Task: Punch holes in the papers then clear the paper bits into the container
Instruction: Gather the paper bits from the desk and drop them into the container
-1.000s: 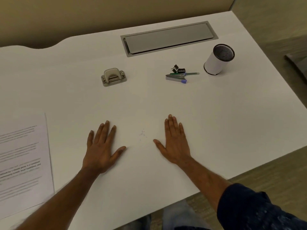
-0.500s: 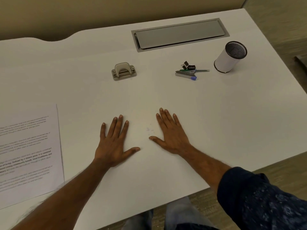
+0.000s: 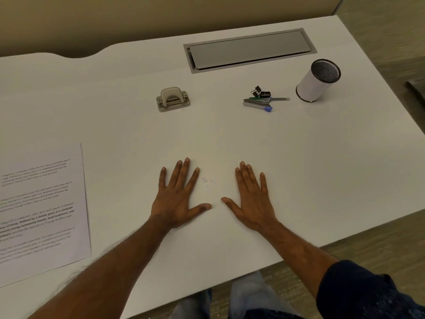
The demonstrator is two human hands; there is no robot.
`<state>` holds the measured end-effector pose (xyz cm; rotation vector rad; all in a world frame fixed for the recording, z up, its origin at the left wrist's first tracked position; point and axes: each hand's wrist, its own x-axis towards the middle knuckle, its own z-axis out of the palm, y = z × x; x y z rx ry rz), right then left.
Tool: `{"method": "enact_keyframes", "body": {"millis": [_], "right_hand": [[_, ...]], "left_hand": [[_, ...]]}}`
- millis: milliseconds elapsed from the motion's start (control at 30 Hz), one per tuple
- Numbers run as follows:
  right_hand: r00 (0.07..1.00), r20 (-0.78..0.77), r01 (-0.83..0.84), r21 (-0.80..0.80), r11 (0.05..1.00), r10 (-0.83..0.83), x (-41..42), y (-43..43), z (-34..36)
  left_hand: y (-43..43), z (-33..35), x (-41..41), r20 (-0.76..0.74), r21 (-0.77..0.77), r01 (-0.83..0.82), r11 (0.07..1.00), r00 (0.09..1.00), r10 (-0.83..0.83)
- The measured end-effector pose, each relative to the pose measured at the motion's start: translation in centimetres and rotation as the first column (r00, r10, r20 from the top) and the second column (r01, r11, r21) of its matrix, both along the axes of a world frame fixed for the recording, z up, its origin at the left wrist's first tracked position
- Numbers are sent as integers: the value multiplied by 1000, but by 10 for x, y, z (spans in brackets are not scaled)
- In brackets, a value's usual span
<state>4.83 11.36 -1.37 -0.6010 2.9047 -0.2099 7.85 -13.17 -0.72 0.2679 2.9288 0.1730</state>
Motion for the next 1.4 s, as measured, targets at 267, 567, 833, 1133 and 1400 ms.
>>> {"method": "enact_keyframes", "body": {"millis": [267,567,833,1133,1400], "right_hand": [[999,29,-20,30,999,20,10,1,0],[995,24,-95,-25,995,96,25,-44,-5],[999,-1,29,-338,941,-32,-3,-32,1],[995,33,94,-555,827,-91,-16,-41,-5],[999,49,38,-580,814,-11,-27,-46,-1]], "left_hand": [[32,1,5,-5,31,36,999,999,-36],[-19,0,21,-51,85,-140,987,988,144],[-24,-1,24,-76,111,-224,968,970,233],[-20,-9,16,-106,172,-245,954,959,265],[-21,-10,13,-90,158,-208,965,970,224]]}}
